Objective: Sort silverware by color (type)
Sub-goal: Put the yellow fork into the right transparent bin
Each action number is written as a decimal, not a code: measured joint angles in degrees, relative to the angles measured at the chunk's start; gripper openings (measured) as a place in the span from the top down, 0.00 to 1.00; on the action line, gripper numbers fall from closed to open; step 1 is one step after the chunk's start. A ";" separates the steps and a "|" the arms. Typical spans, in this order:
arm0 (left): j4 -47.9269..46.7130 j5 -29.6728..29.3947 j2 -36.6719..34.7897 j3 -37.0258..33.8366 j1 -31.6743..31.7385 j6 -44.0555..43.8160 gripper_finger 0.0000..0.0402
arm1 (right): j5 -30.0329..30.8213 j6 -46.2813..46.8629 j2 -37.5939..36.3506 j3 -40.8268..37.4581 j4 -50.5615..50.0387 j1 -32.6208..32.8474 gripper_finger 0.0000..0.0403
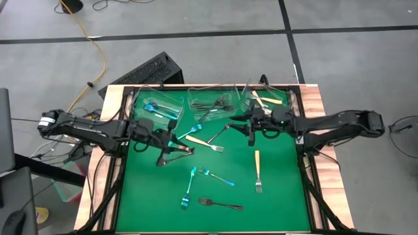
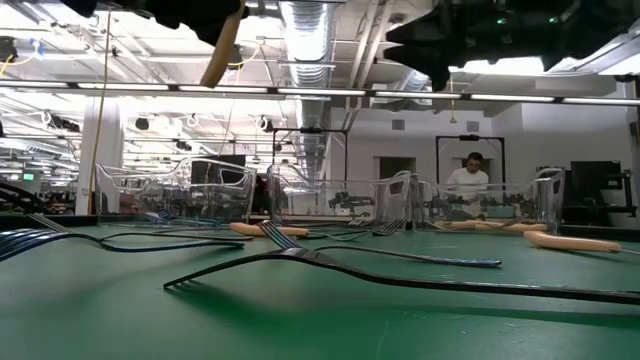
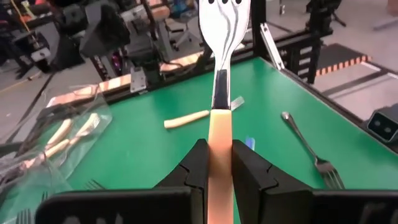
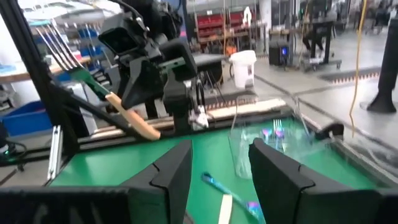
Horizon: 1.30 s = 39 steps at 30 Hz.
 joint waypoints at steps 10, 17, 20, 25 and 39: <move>5.88 6.27 0.44 -0.04 4.54 0.00 0.94 | -0.41 0.08 10.47 -0.02 14.80 0.00 0.55; 4.44 7.51 0.44 -0.04 7.31 -0.32 0.94 | -0.47 2.65 13.84 -0.02 17.98 0.02 0.55; 2.65 7.62 0.44 -0.04 7.51 0.55 0.94 | -0.47 3.28 13.91 -0.04 17.58 0.73 0.55; 2.78 8.31 0.44 -0.04 7.52 0.57 0.94 | -0.47 2.93 13.89 -0.04 18.07 2.40 0.55; -3.95 1.63 -12.26 -0.07 7.52 -0.99 0.94 | -0.36 2.15 13.87 -0.04 18.15 4.12 0.55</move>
